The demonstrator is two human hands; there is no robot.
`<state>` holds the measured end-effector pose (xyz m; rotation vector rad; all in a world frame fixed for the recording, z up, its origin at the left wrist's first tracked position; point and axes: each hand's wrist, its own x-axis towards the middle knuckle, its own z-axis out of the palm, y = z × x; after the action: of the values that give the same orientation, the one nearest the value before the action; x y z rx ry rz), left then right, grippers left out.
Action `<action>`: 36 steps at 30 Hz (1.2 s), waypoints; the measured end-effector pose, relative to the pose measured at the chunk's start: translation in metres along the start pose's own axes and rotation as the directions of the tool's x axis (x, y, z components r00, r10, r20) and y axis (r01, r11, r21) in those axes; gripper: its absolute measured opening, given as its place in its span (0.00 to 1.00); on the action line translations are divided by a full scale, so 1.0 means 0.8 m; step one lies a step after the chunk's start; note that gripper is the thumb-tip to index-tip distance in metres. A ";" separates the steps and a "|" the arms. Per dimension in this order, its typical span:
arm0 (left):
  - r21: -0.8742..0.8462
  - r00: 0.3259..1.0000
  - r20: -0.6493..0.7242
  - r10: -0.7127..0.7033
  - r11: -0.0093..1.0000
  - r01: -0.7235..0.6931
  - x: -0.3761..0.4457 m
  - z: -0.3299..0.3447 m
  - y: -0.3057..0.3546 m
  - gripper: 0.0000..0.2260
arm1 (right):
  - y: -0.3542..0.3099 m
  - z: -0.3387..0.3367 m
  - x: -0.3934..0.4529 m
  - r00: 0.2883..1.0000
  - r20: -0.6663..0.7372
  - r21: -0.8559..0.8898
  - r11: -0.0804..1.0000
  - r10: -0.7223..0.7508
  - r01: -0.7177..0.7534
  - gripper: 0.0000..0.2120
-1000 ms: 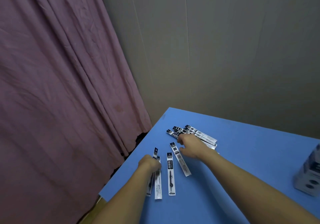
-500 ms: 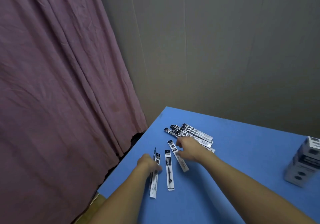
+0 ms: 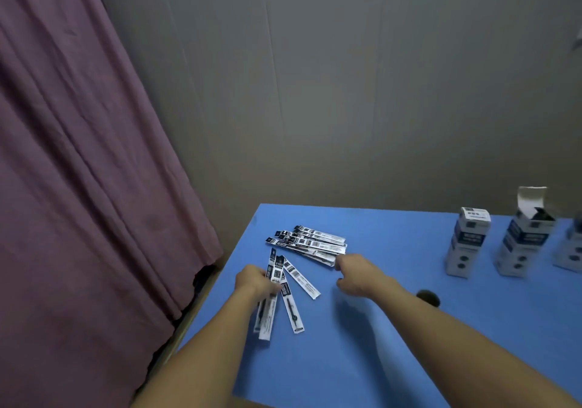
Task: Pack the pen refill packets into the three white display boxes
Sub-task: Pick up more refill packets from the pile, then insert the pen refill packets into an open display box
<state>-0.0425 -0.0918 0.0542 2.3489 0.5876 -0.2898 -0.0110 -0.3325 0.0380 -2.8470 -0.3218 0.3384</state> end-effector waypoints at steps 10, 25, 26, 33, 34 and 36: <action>-0.007 0.927 0.110 0.360 0.932 -0.361 -0.066 0.043 0.048 0.04 | 0.052 -0.013 -0.155 0.958 -0.081 0.035 0.961 0.275 -0.273 0.16; -0.018 0.780 0.328 0.534 0.828 -0.560 -0.209 0.188 0.180 0.06 | 0.190 -0.029 -0.377 0.800 -0.168 0.182 0.815 0.576 -0.550 0.15; -0.013 0.776 0.333 0.536 0.825 -0.565 -0.218 0.199 0.188 0.06 | 0.201 -0.028 -0.390 0.790 -0.172 0.189 0.807 0.588 -0.560 0.15; -0.010 0.753 0.321 0.574 0.798 -0.603 -0.286 0.268 0.235 0.04 | 0.290 -0.028 -0.467 0.769 -0.177 0.224 0.786 0.614 -0.576 0.16; -0.011 0.758 0.314 0.572 0.800 -0.600 -0.292 0.276 0.241 0.04 | 0.304 -0.029 -0.475 0.773 -0.171 0.223 0.788 0.611 -0.573 0.16; -0.009 0.774 0.296 0.560 0.812 -0.584 -0.304 0.294 0.252 0.04 | 0.331 -0.030 -0.489 0.783 -0.163 0.223 0.795 0.601 -0.564 0.16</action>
<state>-0.1676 -0.4640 0.0834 2.3742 -0.3006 -0.3613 -0.3262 -0.6836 0.0655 -2.7115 0.6312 0.1339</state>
